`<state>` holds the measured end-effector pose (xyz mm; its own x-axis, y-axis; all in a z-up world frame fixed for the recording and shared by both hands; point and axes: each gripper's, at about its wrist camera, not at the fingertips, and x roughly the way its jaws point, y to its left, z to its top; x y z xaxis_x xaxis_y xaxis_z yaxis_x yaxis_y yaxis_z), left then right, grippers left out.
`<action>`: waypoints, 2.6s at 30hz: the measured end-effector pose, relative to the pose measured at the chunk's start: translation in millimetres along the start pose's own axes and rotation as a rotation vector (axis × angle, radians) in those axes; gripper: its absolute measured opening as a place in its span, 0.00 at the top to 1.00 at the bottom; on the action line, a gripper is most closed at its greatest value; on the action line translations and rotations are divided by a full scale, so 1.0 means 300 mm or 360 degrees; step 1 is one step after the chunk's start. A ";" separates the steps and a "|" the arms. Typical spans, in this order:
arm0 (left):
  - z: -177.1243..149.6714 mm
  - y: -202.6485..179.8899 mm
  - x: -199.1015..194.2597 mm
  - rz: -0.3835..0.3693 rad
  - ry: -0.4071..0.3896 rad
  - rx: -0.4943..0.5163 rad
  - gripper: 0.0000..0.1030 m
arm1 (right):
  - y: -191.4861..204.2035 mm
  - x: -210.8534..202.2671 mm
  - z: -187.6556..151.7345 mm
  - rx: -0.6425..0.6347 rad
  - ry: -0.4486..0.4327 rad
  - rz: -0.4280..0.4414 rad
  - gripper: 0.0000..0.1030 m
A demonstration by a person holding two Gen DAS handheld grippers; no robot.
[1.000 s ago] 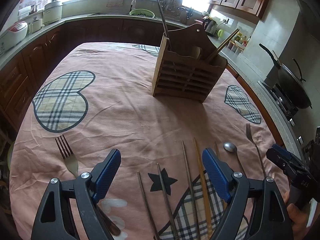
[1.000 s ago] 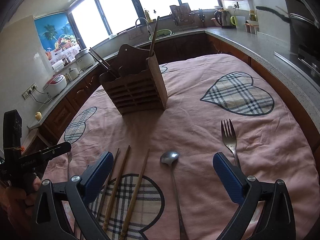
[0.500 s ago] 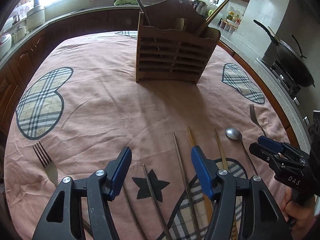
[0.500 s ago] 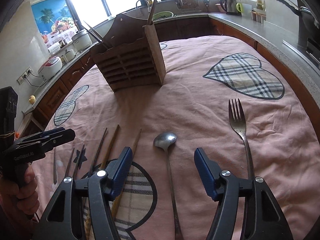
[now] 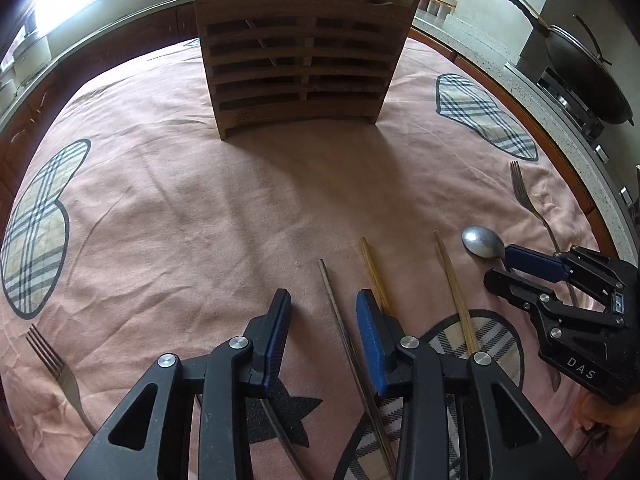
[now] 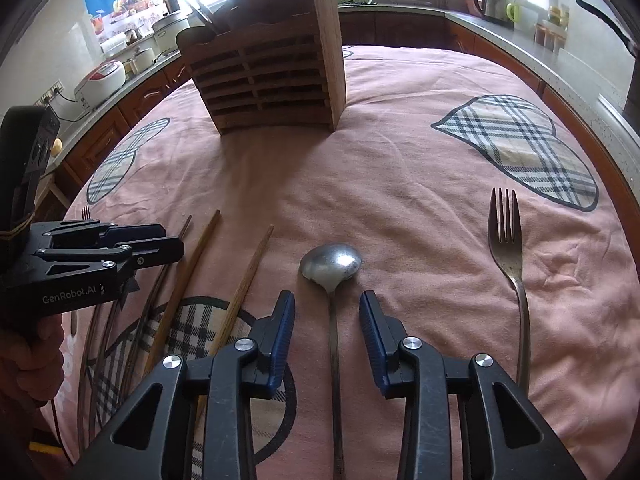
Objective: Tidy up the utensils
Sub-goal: 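Close the left tool on a metal chopstick while the right tool grasps the metal spoon, then lift the held chopstick and spoon upright and carry them over the wooden holder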
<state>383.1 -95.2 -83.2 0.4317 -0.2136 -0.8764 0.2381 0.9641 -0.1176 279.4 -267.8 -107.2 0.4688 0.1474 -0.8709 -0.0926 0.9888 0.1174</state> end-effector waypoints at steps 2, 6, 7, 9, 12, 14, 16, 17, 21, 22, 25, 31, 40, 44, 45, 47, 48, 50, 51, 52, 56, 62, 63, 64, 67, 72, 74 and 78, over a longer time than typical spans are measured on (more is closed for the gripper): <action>0.005 -0.006 0.010 0.0009 -0.0003 0.0016 0.79 | 0.009 0.008 0.006 -0.0041 0.0002 -0.0037 0.74; 0.008 -0.008 0.020 -0.0034 -0.0002 0.0011 0.93 | 0.009 0.011 0.012 -0.0054 0.0006 -0.0033 0.92; 0.008 -0.005 0.021 -0.0048 -0.0004 0.0001 0.93 | 0.006 0.010 0.013 -0.0043 0.0005 -0.0026 0.94; 0.003 0.003 0.017 -0.0086 -0.0012 -0.0019 0.94 | -0.001 0.006 0.014 -0.0013 -0.0001 0.0001 0.95; -0.008 0.020 -0.020 -0.0140 -0.0042 -0.0055 0.96 | -0.002 -0.011 0.013 0.0019 -0.0016 0.0037 0.95; -0.016 0.027 -0.053 -0.0156 -0.0076 -0.0065 0.96 | 0.000 -0.030 0.012 0.0028 -0.0037 0.0043 0.95; -0.022 0.033 -0.093 -0.0172 -0.0114 -0.0075 0.96 | 0.000 -0.054 0.013 0.0042 -0.0067 0.0051 0.95; -0.028 0.039 -0.118 -0.0179 -0.0135 -0.0080 0.96 | -0.001 -0.067 0.014 0.0051 -0.0083 0.0055 0.95; -0.052 0.053 -0.214 -0.0212 -0.0221 -0.0106 0.97 | -0.007 -0.125 0.021 0.0091 -0.0149 0.0087 0.95; -0.058 0.058 -0.236 -0.0221 -0.0239 -0.0114 0.97 | -0.009 -0.139 0.025 0.0098 -0.0168 0.0092 0.95; -0.082 0.073 -0.302 -0.0241 -0.0292 -0.0139 0.97 | -0.013 -0.185 0.034 0.0119 -0.0221 0.0104 0.95; -0.117 0.100 -0.431 -0.0262 -0.0403 -0.0165 0.97 | -0.006 -0.272 0.050 0.0130 -0.0329 0.0098 0.95; -0.157 0.120 -0.579 -0.0271 -0.0546 -0.0185 0.97 | 0.003 -0.364 0.062 0.0139 -0.0441 0.0098 0.95; -0.173 0.129 -0.615 -0.0269 -0.0581 -0.0194 0.97 | 0.009 -0.392 0.067 0.0135 -0.0481 0.0095 0.95; -0.173 0.133 -0.622 -0.0270 -0.0588 -0.0197 0.97 | 0.011 -0.399 0.068 0.0134 -0.0490 0.0095 0.95; -0.176 0.138 -0.635 -0.0271 -0.0601 -0.0204 0.97 | 0.014 -0.411 0.069 0.0134 -0.0506 0.0094 0.95; -0.173 0.142 -0.639 -0.0271 -0.0607 -0.0206 0.97 | 0.015 -0.417 0.069 0.0133 -0.0513 0.0093 0.95; -0.171 0.147 -0.650 -0.0268 -0.0621 -0.0213 0.97 | 0.016 -0.425 0.070 0.0137 -0.0528 0.0094 0.95; -0.172 0.149 -0.657 -0.0268 -0.0631 -0.0219 0.97 | 0.015 -0.429 0.072 0.0139 -0.0533 0.0096 0.95; -0.167 0.155 -0.660 -0.0271 -0.0640 -0.0225 0.97 | 0.014 -0.433 0.073 0.0141 -0.0540 0.0098 0.95; -0.155 0.175 -0.679 -0.0268 -0.0677 -0.0242 0.97 | 0.009 -0.450 0.081 0.0152 -0.0570 0.0106 0.95; -0.134 0.204 -0.712 -0.0249 -0.0741 -0.0267 0.97 | 0.012 -0.466 0.102 0.0156 -0.0610 0.0117 0.95; -0.130 0.208 -0.717 -0.0249 -0.0752 -0.0270 0.97 | 0.012 -0.468 0.107 0.0158 -0.0616 0.0121 0.95; -0.125 0.211 -0.723 -0.0250 -0.0764 -0.0272 0.97 | 0.013 -0.472 0.113 0.0159 -0.0623 0.0125 0.95; -0.112 0.219 -0.740 -0.0251 -0.0803 -0.0276 0.97 | 0.017 -0.482 0.133 0.0154 -0.0649 0.0128 0.95; -0.091 0.234 -0.764 -0.0246 -0.0854 -0.0274 0.97 | 0.024 -0.497 0.169 0.0143 -0.0692 0.0133 0.95; -0.080 0.240 -0.772 -0.0247 -0.0873 -0.0277 0.97 | 0.025 -0.500 0.184 0.0137 -0.0708 0.0130 0.96; -0.055 0.254 -0.785 -0.0245 -0.0915 -0.0283 0.97 | 0.020 -0.511 0.222 0.0138 -0.0745 0.0134 0.96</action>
<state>285.2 31.3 106.5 0.8151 -0.3557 -0.4573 0.2079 0.9163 -0.3422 265.6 -282.8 58.7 0.8096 0.2030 -0.5508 -0.0831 0.9685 0.2348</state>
